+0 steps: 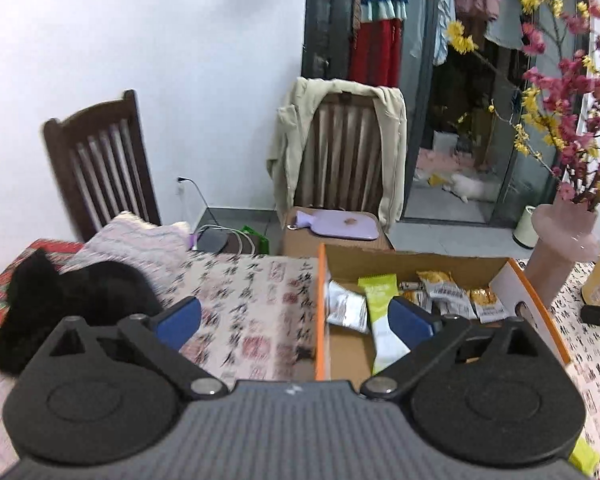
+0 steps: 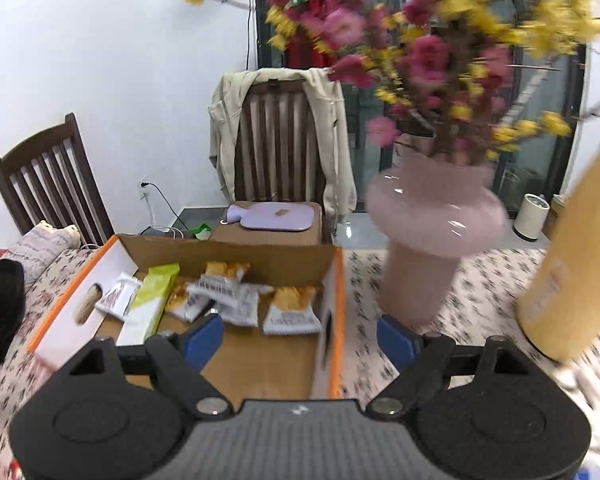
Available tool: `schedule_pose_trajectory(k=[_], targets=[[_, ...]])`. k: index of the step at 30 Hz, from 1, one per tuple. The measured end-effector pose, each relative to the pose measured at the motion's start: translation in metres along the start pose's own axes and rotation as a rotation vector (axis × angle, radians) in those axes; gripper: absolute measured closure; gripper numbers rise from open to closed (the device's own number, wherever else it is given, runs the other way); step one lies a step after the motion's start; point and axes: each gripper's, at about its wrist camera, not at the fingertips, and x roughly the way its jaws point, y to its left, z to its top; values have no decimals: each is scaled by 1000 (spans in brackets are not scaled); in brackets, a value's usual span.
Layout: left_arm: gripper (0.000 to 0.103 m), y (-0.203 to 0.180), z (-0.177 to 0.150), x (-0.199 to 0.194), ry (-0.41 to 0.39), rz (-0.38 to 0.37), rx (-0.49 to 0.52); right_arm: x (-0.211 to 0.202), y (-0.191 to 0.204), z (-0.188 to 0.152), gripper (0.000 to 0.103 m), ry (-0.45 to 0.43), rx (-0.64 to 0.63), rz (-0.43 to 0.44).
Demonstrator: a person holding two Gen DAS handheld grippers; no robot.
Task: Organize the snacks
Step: 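Withdraw both tools from the box back toward the snack pile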
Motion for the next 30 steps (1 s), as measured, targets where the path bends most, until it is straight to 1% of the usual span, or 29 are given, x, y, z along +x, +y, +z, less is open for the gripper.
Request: schedule_pose_trajectory(k=[3,5,8,9,12,16,18,20,22,24,25,26,30], targets=[[1,8,-19,-30,-16,6,26,-38,-6,-20,18,-30,-9,14],[1,13,-34,-53,-43,25,29,-67,-7,-36,13,-64,-33,21],[0,18,-61,-89,-93,19,47,-109,-4,-62,12,-121,-69,19],[0,18,-71,-100,-111,28,61,-125,-3,-73,12,-136,-75,28],[0,16,-105,-129,-152,56,96,-162,3,-104,10,-175,-88,61],[0,18,-156,-166,-161,22,75,-204,13,-154,8,-204,-101,110],[0,14,-183,-181,-167,29,91,-222,17,-180,7,-220,-98,148],[0,11,-206,-197,-180,44,103,-234,23,-204,5,-230,-100,165],[0,11,-228,-213,-193,46,92,-247,32,-232,5,-248,-114,152],[0,14,-249,-225,-171,29,50,-255,45,-264,5,-288,-160,100],[0,16,-258,-231,-152,9,36,-258,49,-277,5,-293,-172,74],[0,15,-267,-235,-137,-14,42,-264,53,-289,5,-291,-180,60],[0,8,-298,-244,-103,-48,139,-273,64,-335,5,-251,-156,30]])
